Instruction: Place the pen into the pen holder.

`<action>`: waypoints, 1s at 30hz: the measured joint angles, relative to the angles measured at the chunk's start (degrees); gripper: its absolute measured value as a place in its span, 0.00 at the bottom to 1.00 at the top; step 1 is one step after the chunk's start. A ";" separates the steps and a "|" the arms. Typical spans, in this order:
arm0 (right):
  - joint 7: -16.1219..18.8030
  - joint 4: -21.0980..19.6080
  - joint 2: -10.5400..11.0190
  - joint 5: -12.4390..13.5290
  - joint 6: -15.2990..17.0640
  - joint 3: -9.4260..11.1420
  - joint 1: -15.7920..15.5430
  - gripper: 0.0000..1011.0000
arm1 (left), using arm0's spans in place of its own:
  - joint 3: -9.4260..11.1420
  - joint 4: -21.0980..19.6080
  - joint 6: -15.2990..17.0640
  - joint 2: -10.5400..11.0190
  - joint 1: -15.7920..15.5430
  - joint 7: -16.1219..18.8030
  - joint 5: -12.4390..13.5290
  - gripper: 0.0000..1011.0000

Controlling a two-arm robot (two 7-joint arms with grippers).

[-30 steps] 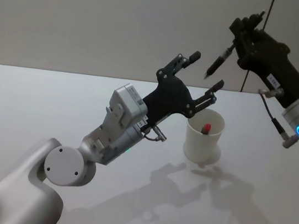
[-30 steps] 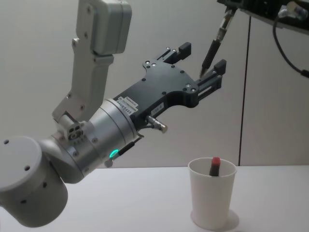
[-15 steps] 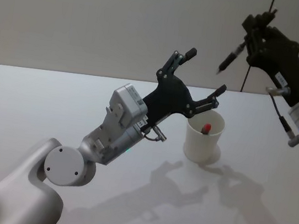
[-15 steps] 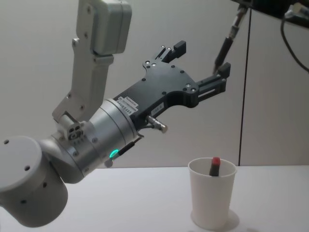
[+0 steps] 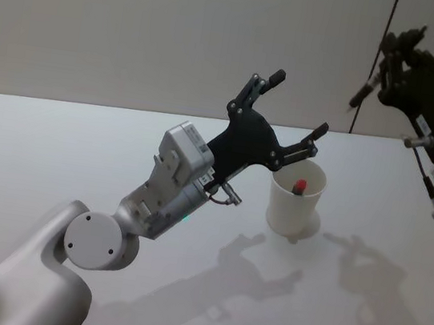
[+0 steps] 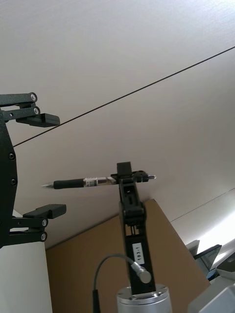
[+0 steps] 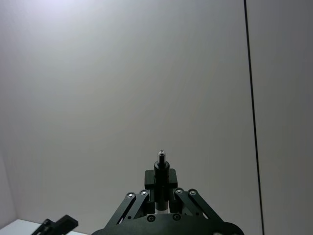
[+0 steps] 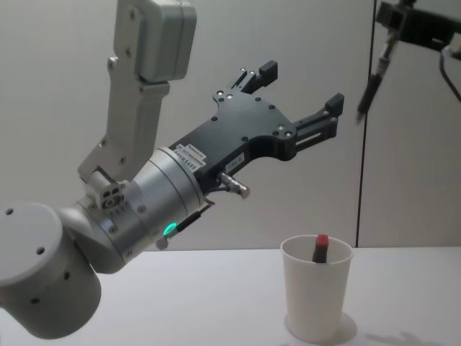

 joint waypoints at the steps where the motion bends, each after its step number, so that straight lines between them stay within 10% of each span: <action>1: -0.15 0.18 0.04 -0.21 -0.19 0.03 -0.05 0.13 | 0.00 0.00 0.00 0.00 0.00 0.00 0.00 0.99; 30: 2.49 15.13 -1.28 -4.76 -9.53 -0.51 2.49 0.13 | 0.00 0.00 0.00 0.00 0.00 0.00 0.00 0.99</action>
